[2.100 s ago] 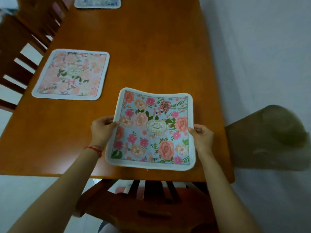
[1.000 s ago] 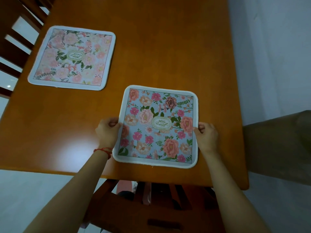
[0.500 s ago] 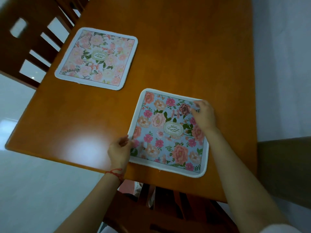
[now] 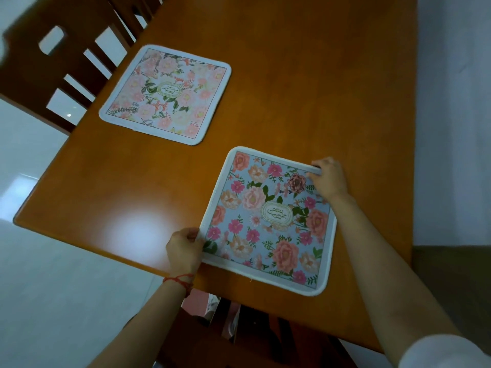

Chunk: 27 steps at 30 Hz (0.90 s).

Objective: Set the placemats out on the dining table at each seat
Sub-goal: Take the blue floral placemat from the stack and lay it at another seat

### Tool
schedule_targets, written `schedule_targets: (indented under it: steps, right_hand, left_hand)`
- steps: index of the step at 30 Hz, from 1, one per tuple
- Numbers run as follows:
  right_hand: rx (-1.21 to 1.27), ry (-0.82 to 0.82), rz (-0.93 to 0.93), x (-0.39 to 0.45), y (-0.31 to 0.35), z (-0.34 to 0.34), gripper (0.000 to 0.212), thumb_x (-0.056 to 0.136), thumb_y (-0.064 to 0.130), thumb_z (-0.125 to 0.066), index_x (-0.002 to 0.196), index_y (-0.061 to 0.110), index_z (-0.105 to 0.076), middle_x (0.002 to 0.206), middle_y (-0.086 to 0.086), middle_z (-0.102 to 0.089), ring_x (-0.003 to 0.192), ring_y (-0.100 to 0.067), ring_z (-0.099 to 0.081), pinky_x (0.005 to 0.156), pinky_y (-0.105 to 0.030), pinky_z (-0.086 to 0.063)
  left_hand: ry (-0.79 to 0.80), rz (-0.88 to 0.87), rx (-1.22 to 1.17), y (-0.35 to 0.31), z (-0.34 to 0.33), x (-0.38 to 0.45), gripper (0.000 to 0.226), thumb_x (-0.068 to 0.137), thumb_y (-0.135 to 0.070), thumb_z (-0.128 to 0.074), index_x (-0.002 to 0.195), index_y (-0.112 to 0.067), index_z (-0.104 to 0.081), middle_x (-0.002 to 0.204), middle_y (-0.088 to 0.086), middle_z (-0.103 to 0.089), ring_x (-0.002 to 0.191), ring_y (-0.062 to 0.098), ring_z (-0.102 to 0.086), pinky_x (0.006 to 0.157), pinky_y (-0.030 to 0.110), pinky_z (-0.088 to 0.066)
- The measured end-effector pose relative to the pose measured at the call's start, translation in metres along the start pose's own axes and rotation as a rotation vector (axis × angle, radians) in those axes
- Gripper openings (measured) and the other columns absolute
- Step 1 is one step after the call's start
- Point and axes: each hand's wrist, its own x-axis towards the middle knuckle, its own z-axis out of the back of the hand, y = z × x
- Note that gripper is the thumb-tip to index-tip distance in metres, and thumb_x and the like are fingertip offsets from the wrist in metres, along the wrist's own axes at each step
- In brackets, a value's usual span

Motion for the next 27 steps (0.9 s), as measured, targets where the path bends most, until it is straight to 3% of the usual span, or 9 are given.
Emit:
schedule_targets:
  steps: [11, 27]
  right_hand:
    - [0.027, -0.028, 0.003, -0.005, -0.005, -0.003, 0.035, 0.087, 0.016, -0.059, 0.119, 0.003, -0.057, 0.116, -0.015, -0.051, 0.112, -0.03, -0.043, 0.099, -0.039, -0.035]
    - [0.06, -0.124, -0.107, -0.052, -0.038, -0.001, 0.034, 0.087, 0.019, -0.061, 0.116, 0.002, -0.058, 0.117, -0.018, -0.051, 0.114, -0.031, -0.041, 0.098, -0.038, -0.034]
  left_hand:
    - [0.009, -0.028, 0.038, -0.005, -0.004, 0.008, 0.027, 0.08, 0.0, -0.06, 0.106, 0.0, -0.067, 0.108, 0.016, -0.068, 0.096, 0.03, -0.062, 0.089, 0.037, -0.05]
    - [0.147, -0.131, 0.109, -0.03, -0.004, 0.024, 0.022, 0.085, -0.003, -0.056, 0.104, 0.0, -0.068, 0.107, 0.016, -0.068, 0.082, 0.017, -0.053, 0.074, 0.026, -0.047]
